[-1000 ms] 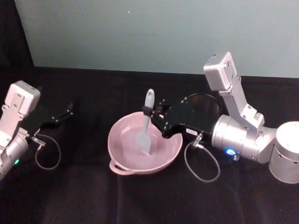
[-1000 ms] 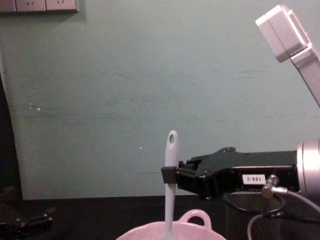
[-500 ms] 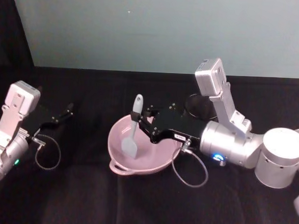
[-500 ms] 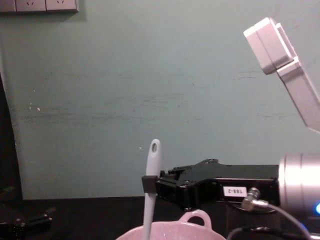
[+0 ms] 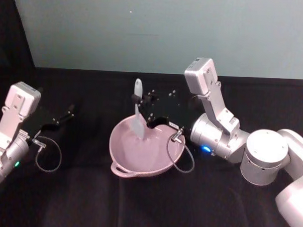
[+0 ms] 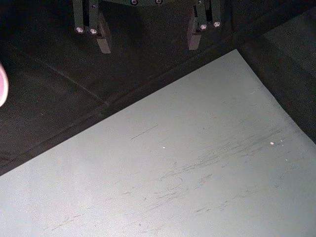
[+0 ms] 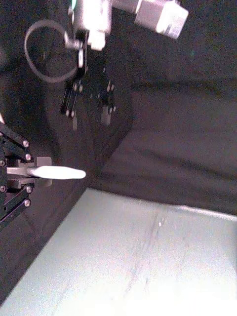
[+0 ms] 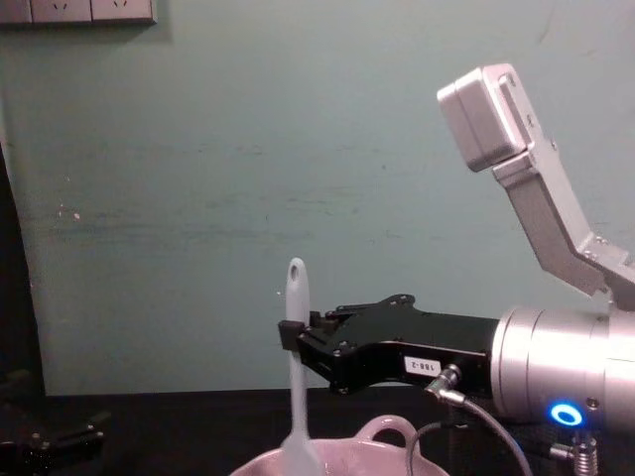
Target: Use the one hand to pick up the spoon and stir the clear water in the bowl.
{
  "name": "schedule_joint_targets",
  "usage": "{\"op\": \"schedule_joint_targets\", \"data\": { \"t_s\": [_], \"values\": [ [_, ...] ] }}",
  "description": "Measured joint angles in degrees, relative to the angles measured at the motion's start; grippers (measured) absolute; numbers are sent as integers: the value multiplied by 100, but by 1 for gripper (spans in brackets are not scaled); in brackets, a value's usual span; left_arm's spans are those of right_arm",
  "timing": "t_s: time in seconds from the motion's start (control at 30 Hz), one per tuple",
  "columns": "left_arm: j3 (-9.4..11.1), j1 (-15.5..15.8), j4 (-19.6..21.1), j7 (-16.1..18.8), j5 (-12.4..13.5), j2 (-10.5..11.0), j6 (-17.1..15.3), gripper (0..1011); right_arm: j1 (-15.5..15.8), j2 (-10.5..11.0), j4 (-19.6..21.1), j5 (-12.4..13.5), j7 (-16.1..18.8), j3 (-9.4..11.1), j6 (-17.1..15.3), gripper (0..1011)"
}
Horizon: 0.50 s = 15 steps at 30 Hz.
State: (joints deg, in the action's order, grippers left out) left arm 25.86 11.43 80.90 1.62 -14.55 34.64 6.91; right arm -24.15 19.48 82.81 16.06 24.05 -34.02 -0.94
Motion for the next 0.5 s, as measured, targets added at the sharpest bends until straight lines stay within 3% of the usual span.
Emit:
{"op": "schedule_joint_targets", "data": {
  "t_s": [0.17, 0.3, 0.5],
  "values": [
    [0, 0, 0, 0, 0, 0, 0, 1011, -20, -31, -91, -354, -261, 31, 97, 123],
    [0, 0, 0, 0, 0, 0, 0, 1011, 14, 65, -40, -594, -340, 79, 182, 123],
    [0, 0, 0, 0, 0, 0, 0, 1011, 132, 310, 255, -575, -97, 190, -7, 123]
  ]
}}
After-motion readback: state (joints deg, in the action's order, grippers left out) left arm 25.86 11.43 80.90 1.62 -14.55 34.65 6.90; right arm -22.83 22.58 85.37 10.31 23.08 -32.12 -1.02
